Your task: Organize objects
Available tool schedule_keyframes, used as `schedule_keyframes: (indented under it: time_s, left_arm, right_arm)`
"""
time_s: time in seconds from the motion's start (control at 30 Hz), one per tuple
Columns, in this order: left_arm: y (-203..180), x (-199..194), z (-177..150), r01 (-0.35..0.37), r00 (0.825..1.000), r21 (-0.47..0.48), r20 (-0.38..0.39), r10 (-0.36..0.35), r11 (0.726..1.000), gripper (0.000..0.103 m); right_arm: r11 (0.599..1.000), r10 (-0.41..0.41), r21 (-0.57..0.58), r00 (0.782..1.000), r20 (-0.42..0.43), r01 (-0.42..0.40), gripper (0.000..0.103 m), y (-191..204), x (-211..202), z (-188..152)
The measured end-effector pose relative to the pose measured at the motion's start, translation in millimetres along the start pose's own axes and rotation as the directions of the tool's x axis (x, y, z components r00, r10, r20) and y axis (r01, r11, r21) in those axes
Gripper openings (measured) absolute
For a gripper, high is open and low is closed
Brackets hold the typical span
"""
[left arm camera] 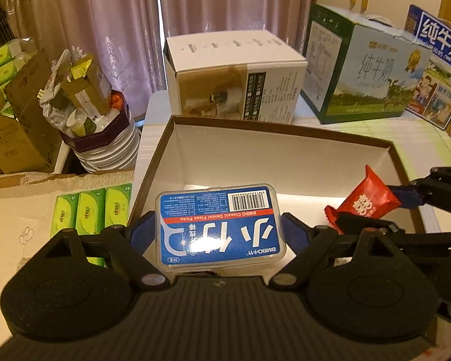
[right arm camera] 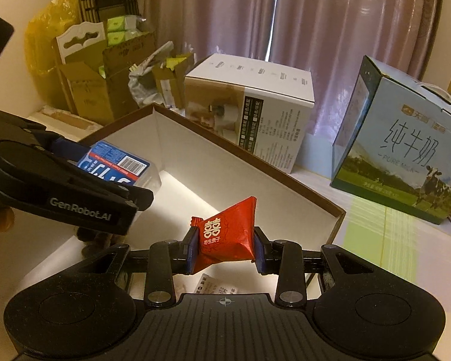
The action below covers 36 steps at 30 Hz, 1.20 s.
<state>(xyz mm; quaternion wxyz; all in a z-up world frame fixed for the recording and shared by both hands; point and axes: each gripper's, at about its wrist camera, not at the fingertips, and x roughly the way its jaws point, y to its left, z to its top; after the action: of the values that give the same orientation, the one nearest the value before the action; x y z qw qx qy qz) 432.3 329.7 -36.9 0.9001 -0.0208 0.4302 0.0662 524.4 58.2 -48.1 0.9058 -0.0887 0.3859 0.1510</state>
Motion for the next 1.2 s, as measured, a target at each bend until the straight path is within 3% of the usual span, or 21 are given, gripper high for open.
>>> schedule_keyframes:
  time_s: [0.4,0.57,0.8,0.97,1.0,1.07,1.2]
  left_arm:
    - [-7.1,22.7,7.0,0.002,1.000,0.020,-0.017,-0.002,1.000,0.086]
    - [-7.9,22.1,8.5,-0.001,1.000,0.030,0.002,0.001,1.000,0.093]
    - [-6.8,20.2,10.6,0.003,1.000,0.028,0.004,-0.003,1.000,0.093]
    - [-5.9,17.9,11.2,0.005,1.000,0.025,0.008,-0.005,1.000,0.093]
    - [-5.2,17.1,11.7,0.005,1.000,0.024,0.009,-0.005,1.000,0.093]
    - [-4.2,15.2,12.1,0.004,1.000,0.022,0.011,-0.004,1.000,0.093]
    - [-0.7,9.5,13.4,0.008,1.000,0.006,0.014,-0.008,1.000,0.093]
  right_arm:
    - [1.000,0.000,0.004,1.000,-0.003,0.000,0.033,-4.1,5.9,0.7]
    - [1.000,0.000,0.009,1.000,0.001,0.000,0.033,-6.0,5.7,1.8]
    - [1.000,0.005,0.010,1.000,0.004,-0.005,0.033,-5.7,5.1,2.8]
    - [1.000,0.011,-0.004,0.999,0.047,-0.010,0.034,-2.7,2.9,4.0]
    - [1.000,-0.002,-0.003,0.998,0.056,0.002,0.036,-2.1,2.1,4.8]
    - [1.000,-0.009,-0.002,0.998,0.065,0.010,0.051,-1.4,0.8,6.2]
    - [1.000,0.000,0.004,0.996,0.095,0.000,0.056,-3.5,-8.0,6.9]
